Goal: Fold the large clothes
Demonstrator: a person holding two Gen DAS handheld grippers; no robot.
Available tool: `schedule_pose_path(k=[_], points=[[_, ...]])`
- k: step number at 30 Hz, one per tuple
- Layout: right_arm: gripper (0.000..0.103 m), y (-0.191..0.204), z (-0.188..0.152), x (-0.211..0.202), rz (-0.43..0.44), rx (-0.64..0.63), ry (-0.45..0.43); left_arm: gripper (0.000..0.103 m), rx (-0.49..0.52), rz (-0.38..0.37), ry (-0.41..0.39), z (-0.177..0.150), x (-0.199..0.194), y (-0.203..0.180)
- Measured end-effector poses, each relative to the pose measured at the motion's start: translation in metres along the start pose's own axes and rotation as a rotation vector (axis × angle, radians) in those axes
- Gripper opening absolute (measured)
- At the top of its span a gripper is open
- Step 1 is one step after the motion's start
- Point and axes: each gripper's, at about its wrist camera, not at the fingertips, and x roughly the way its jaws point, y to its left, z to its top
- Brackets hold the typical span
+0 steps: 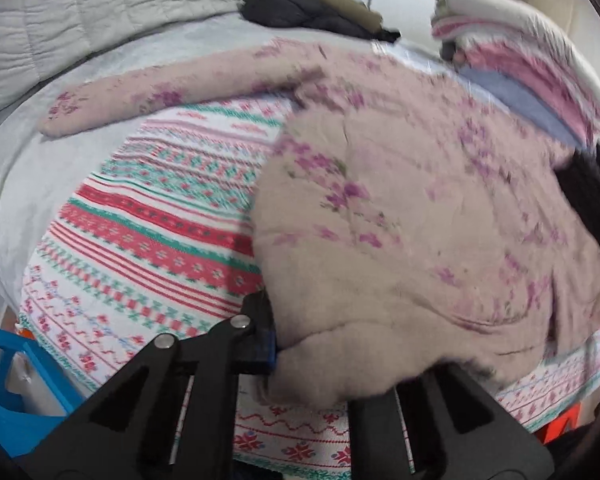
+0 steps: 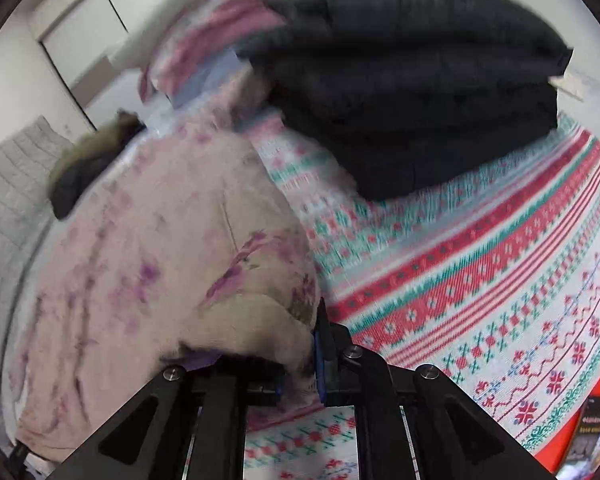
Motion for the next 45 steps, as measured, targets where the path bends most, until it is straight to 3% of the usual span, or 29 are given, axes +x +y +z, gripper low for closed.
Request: schedule_pose_path(k=[3,6,8,10,13,14,16,18,19,22,24,26,27,29,32,33,36,38,41,43,45], points=[[0.009,0.004,0.003,-0.031,0.116,0.039,-0.093,0.011,-0.073,-0.034,-0.082,0.018,-0.030,0.020],[0.008,0.012,0.002,-0.062,0.224,0.061,-0.125,0.011,-0.142,-0.103,-0.090,0.030,-0.058,0.035],[0.008,0.018,0.000,-0.087,0.265,0.046,-0.166,0.011,-0.146,-0.078,-0.128,0.032,-0.075,0.038],[0.008,0.022,-0.005,-0.098,0.253,0.035,-0.169,0.011,-0.135,-0.018,-0.149,0.027,-0.081,0.036],[0.008,0.025,-0.019,-0.077,0.139,-0.014,-0.099,0.011,-0.053,0.068,-0.085,0.013,-0.056,0.025],[0.008,0.021,-0.025,-0.060,0.094,-0.020,-0.056,0.011,-0.011,0.125,-0.027,0.005,-0.034,0.020],[0.008,0.005,-0.037,-0.032,0.067,0.023,0.040,0.013,0.004,0.109,0.098,-0.005,-0.006,0.023],[0.009,0.000,-0.034,-0.036,0.089,0.026,0.020,0.015,0.034,0.117,0.138,-0.009,0.002,0.024],[0.011,0.006,-0.031,-0.043,0.093,-0.027,0.005,0.021,0.029,0.123,0.120,-0.007,-0.003,0.028],[0.017,0.017,-0.027,-0.051,0.045,-0.179,0.031,0.051,-0.039,0.039,0.076,-0.001,-0.029,0.041],[0.024,0.009,-0.024,-0.061,-0.045,-0.207,0.016,0.058,-0.110,-0.025,0.036,-0.001,-0.053,0.053],[0.064,-0.006,-0.021,-0.074,-0.089,-0.155,-0.026,0.063,-0.150,-0.063,0.011,-0.008,-0.072,0.058],[0.069,-0.012,-0.018,-0.076,-0.098,-0.125,-0.046,0.065,-0.162,-0.077,0.001,-0.010,-0.081,0.060],[0.070,-0.009,-0.016,-0.087,-0.100,-0.125,-0.060,0.065,-0.176,-0.090,0.001,-0.011,-0.089,0.060],[0.071,0.011,-0.007,-0.120,-0.122,-0.220,-0.151,0.065,-0.191,-0.122,-0.020,0.000,-0.107,0.062],[0.072,0.016,-0.005,-0.131,-0.116,-0.235,-0.179,0.066,-0.188,-0.136,-0.061,0.006,-0.117,0.060],[0.077,0.032,0.006,-0.152,-0.011,-0.218,-0.262,0.079,-0.131,-0.104,-0.141,0.019,-0.121,0.037],[0.077,0.063,0.010,-0.131,0.098,-0.300,-0.198,0.079,-0.077,-0.118,-0.065,0.027,-0.097,0.009],[0.077,0.117,0.000,-0.068,0.197,-0.433,-0.007,0.079,-0.023,-0.136,0.052,0.030,-0.051,-0.039],[0.077,0.142,-0.011,-0.027,0.257,-0.453,0.115,0.079,0.022,-0.155,0.111,0.025,-0.029,-0.069],[0.077,0.157,-0.024,0.005,0.250,-0.459,0.192,0.079,0.095,-0.179,0.164,0.015,-0.007,-0.105]])
